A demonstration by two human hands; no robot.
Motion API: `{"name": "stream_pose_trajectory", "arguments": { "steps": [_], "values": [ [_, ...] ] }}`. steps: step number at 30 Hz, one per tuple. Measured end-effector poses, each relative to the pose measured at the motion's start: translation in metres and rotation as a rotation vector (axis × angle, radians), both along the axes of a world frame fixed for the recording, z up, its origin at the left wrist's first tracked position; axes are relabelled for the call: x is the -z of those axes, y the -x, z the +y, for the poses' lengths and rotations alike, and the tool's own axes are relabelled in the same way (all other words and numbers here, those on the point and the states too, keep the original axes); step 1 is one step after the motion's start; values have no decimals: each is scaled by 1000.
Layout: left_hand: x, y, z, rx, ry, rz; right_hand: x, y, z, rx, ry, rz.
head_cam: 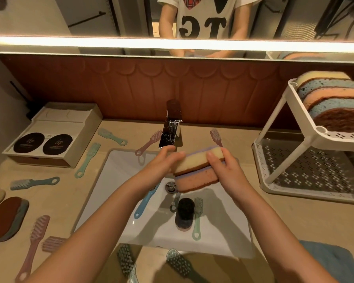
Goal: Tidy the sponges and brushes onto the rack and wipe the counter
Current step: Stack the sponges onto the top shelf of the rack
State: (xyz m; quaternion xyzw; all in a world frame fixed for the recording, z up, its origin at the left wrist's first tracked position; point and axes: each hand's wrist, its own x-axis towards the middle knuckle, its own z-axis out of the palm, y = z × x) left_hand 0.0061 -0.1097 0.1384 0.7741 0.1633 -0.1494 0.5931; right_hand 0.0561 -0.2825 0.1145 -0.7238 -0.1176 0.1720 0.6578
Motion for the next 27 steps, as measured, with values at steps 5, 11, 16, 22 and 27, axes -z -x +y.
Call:
{"name": "stream_pose_trajectory", "arguments": {
  "steps": [5, 11, 16, 22, 27],
  "values": [
    [13, 10, -8, -120, 278, 52, -3, 1, 4, 76, -61, 66],
    [9, 8, -16, -308, 441, 12, 4, 13, 21, 76, -4, 124],
    [7, 12, -21, -471, 284, -124, 3, 23, 31, 47, -3, 153],
    [10, 15, -20, -469, 141, -235, -5, 25, 38, 89, -77, 243],
    [14, 15, -19, -453, -99, -340, 4, 31, 59, 341, -84, 112]
  ]
}}
